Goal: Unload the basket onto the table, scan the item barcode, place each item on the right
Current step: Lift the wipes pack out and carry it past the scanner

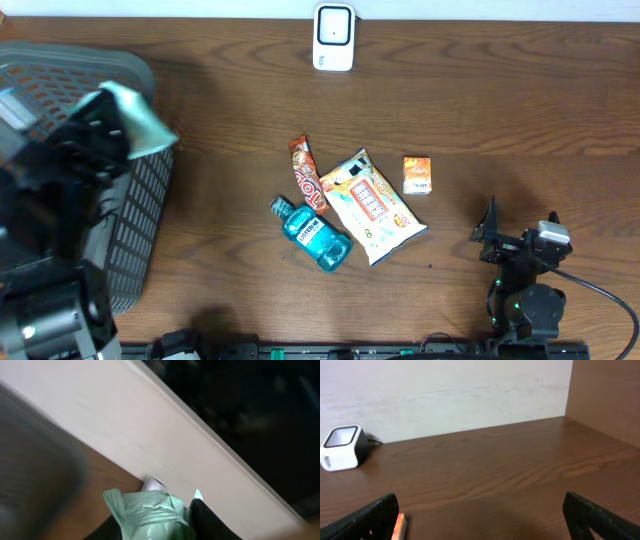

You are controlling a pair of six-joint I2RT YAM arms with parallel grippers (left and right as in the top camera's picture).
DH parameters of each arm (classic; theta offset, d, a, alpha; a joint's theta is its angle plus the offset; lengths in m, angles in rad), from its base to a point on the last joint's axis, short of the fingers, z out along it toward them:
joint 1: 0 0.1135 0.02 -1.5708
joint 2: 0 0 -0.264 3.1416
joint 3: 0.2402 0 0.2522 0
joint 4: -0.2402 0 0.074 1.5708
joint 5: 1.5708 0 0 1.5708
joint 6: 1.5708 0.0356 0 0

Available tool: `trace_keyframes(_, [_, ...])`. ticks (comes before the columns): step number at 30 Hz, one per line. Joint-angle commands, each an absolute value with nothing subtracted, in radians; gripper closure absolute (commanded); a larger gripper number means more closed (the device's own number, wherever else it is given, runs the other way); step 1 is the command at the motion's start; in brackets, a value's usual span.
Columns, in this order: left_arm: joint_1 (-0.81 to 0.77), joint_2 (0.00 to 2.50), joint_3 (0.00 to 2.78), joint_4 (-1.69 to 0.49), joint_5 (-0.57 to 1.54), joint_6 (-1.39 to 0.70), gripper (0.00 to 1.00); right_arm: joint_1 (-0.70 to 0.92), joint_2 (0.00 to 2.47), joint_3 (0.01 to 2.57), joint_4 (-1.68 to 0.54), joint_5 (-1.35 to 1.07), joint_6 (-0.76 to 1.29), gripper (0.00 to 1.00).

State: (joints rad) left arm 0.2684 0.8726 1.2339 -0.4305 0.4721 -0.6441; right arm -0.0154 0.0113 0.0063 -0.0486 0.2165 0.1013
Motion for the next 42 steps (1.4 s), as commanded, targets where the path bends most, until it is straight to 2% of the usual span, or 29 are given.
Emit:
trace_keyframes(1, [0.089,0.943,1.246,-0.368,0.520,-0.713,0.66,-0.018,0.007,0.006,-0.053,0.218,0.092,0.01])
trace_keyframes(9, [-0.350,1.259,1.246,-0.104,0.406,-0.721,0.66,-0.019,0.007,0.006,-0.053,0.218,0.092,0.01])
trace_keyframes(17, [-0.574,1.688,1.246,0.382,0.391,-0.826,0.66,-0.018,0.007,0.006,-0.053,0.218,0.092,0.01])
trace_keyframes(29, [-0.678,2.183,1.246,0.921,0.392,-1.196,0.65,-0.019,0.007,0.006,-0.053,0.218,0.092,0.01])
trace_keyframes(33, [-0.701,2.250,1.246,0.948,0.394,-1.263,0.65,-0.018,0.007,0.006,-0.053,0.218,0.092,0.01])
trace_keyframes(42, [-0.695,2.259,1.246,0.945,0.458,-1.213,0.62,-0.018,0.007,0.006,-0.053,0.218,0.092,0.01])
